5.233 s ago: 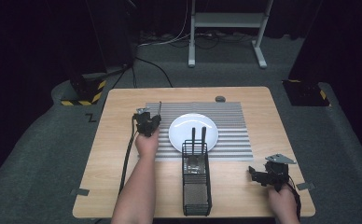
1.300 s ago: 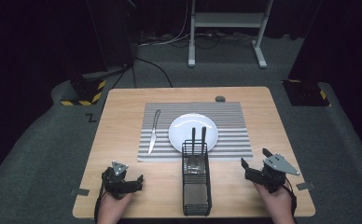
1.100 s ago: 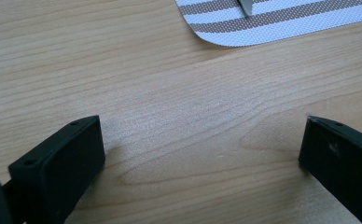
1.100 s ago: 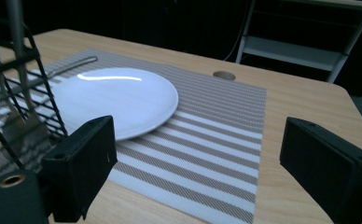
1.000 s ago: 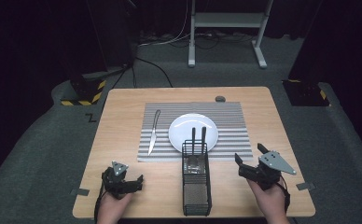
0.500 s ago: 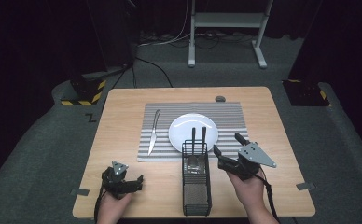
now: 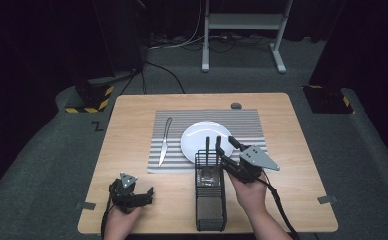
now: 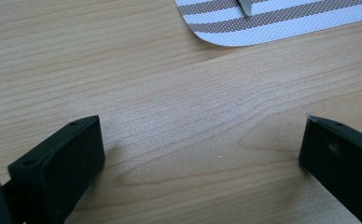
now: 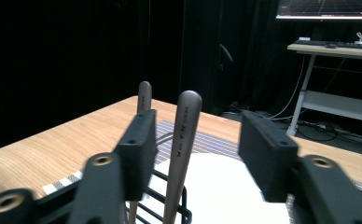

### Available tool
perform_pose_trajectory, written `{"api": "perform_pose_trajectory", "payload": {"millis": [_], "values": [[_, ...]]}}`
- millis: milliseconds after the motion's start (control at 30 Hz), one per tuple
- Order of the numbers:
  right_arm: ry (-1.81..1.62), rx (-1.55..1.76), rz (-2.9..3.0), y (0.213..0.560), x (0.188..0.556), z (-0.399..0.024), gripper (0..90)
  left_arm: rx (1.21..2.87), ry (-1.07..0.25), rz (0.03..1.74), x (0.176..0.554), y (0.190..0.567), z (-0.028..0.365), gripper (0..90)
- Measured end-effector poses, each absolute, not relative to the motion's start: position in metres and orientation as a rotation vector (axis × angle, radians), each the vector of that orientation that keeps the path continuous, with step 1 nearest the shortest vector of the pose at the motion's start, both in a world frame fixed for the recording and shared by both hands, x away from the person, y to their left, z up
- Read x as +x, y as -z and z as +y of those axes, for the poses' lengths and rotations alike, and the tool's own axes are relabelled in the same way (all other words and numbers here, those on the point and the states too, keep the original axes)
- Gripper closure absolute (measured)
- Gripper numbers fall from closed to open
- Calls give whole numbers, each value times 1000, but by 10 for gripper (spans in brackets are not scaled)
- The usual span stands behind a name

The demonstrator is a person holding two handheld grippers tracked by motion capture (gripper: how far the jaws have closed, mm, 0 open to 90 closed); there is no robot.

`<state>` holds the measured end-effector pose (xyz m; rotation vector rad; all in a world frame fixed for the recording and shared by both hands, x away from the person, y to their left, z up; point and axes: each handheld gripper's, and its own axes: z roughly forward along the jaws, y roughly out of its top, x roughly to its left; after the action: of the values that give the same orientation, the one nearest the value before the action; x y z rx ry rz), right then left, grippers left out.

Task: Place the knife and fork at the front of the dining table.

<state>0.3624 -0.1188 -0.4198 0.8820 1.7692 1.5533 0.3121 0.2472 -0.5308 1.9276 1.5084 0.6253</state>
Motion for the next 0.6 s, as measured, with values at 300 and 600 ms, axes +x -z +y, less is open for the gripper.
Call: {"api": "perform_pose_trajectory", "payload": {"millis": [300, 600], "values": [[-1557, 904, 1778, 426, 367, -111, 675, 1928, -625, 1509, 312, 531, 247, 2], [-1569, 922, 1797, 430, 371, -108, 752, 1927, -624, 1509, 312, 531, 247, 2]]}}
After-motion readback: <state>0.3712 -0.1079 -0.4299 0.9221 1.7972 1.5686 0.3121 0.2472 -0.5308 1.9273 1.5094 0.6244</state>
